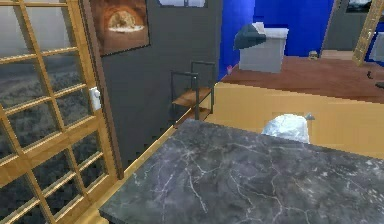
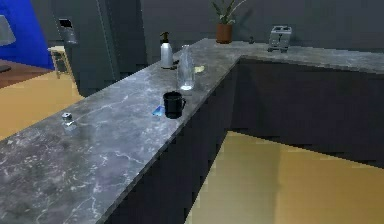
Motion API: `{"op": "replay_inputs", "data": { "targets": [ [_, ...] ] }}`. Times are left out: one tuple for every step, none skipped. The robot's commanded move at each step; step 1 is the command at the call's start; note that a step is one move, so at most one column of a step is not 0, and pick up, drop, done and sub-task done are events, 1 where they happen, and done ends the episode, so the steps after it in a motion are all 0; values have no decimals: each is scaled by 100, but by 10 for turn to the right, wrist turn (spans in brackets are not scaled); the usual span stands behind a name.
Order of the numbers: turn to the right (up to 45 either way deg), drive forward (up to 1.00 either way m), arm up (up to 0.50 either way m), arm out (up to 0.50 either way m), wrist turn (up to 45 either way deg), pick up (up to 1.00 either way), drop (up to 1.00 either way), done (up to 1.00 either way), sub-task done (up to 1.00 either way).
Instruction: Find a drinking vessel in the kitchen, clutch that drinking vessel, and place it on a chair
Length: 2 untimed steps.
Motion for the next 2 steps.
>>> {"op": "replay_inputs", "data": {
  "targets": [
    [0, 0, 50, 0, 0, 0, 0, 0, 0],
    [0, 0, 38, 0, 0, 0, 0, 0, 0]
  ]
}}
